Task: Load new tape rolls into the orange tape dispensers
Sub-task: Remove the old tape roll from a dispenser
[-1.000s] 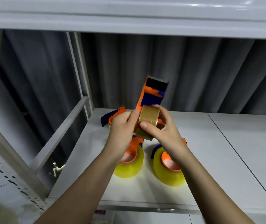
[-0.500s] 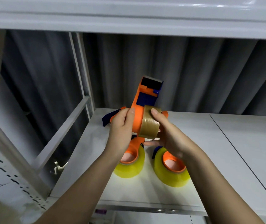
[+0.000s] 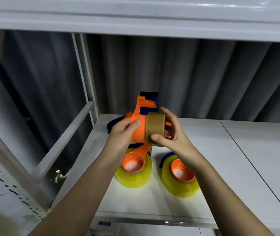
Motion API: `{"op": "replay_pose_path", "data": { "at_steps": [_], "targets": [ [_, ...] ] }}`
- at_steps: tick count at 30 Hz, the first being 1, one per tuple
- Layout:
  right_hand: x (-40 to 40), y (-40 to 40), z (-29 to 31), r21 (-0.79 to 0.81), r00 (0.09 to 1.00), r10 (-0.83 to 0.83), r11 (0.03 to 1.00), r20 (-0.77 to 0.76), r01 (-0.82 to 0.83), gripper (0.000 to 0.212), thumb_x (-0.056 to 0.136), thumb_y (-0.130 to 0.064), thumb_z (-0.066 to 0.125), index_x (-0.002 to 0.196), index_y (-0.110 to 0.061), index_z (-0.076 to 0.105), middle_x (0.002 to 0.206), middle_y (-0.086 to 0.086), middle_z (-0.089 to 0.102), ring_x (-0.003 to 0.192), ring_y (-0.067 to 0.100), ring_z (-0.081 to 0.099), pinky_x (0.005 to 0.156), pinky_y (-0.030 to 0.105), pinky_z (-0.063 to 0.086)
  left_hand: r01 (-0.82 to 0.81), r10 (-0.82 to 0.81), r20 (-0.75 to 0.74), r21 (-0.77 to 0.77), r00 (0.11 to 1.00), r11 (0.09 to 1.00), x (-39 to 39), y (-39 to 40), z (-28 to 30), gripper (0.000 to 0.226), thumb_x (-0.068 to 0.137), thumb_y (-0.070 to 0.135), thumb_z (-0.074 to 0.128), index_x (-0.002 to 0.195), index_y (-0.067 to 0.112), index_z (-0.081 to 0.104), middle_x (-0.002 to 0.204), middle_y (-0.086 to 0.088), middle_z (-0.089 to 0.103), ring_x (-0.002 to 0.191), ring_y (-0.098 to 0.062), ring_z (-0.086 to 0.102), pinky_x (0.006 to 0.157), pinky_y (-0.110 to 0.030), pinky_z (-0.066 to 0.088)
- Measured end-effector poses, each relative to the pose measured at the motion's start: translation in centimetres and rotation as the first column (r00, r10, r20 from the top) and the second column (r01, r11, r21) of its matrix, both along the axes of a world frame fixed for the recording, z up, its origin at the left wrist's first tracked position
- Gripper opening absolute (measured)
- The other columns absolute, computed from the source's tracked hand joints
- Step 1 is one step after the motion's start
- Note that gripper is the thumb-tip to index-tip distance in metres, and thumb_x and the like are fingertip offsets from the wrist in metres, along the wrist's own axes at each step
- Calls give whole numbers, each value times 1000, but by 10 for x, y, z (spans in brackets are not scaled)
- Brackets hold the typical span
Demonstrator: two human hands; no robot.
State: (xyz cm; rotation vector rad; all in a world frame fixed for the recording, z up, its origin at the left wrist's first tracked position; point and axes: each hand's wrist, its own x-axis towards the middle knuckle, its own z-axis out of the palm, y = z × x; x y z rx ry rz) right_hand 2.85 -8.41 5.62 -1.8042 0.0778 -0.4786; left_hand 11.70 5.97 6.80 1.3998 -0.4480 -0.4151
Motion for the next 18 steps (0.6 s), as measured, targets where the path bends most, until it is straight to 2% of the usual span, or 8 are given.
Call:
{"op": "replay_pose_path", "data": {
  "at_steps": [2, 4, 6, 9, 11, 13, 15, 18],
  "targets": [
    [0, -2, 6, 214, 995, 55, 976, -79, -37, 69, 77, -48, 67, 138, -43, 35, 133, -13, 49, 115, 8, 56, 79, 23, 55, -24, 22, 78, 20, 997, 1000, -4, -1, 1, 10, 94, 28, 55, 99, 29, 64, 104, -5, 70, 99, -22, 67, 87, -41, 55],
    [3, -5, 13, 395, 975, 99, 919, -198, -13, 65, 77, -65, 60, 132, -34, 47, 124, -3, 61, 103, 16, 66, 68, 25, 56, -19, 3, 260, 59, 966, 998, -8, -1, 0, 12, 96, 22, 53, 95, 32, 60, 104, -5, 68, 97, -16, 65, 83, -28, 55],
    [5, -8, 16, 423, 946, 138, 906, -295, 0, 65, 72, -68, 56, 123, -28, 56, 113, 7, 68, 97, 22, 70, 65, 32, 57, 11, -48, 387, 96, 921, 995, -9, -1, -3, 13, 96, 21, 52, 102, 30, 58, 107, -6, 65, 98, -12, 64, 82, -23, 55],
    [5, -8, 16, 500, 929, 198, 866, -314, -15, 56, 74, -62, 58, 118, -27, 59, 105, 9, 70, 96, 25, 69, 60, 31, 57, 37, -72, 407, 94, 910, 995, -9, -1, -4, 17, 96, 22, 51, 112, 22, 56, 109, -2, 64, 100, -11, 63, 77, -20, 55],
    [4, -7, 14, 460, 947, 163, 888, -278, -18, 62, 75, -58, 60, 127, -26, 52, 117, 10, 65, 98, 24, 69, 63, 33, 57, 27, -57, 375, 86, 925, 996, -8, -2, -3, 15, 96, 23, 51, 110, 24, 57, 108, 0, 64, 99, -10, 63, 74, -17, 54],
    [4, -4, 12, 332, 974, 73, 943, -216, 3, 60, 77, -50, 63, 129, -27, 46, 125, 7, 59, 100, 20, 67, 68, 32, 58, -9, -6, 283, 53, 959, 999, -7, -2, 0, 11, 96, 25, 51, 102, 32, 58, 103, 4, 66, 94, -8, 64, 71, -15, 53],
    [5, 0, 9, 178, 993, -9, 983, -121, 30, 62, 76, -41, 68, 130, -29, 41, 127, 2, 52, 105, 15, 62, 68, 24, 56, -36, 29, 185, 39, 982, 999, -6, 0, 1, 13, 97, 26, 50, 93, 35, 58, 96, 10, 66, 86, -4, 65, 68, -13, 53],
    [6, 1, 4, 31, 999, -34, 999, 2, 34, 67, 75, -31, 74, 131, -30, 38, 129, -3, 48, 115, 8, 53, 78, 18, 52, -34, 24, 113, 86, 993, 996, -5, 1, -5, 14, 98, 29, 49, 93, 35, 60, 97, 6, 68, 92, -13, 66, 80, -29, 56]
  ]
}}
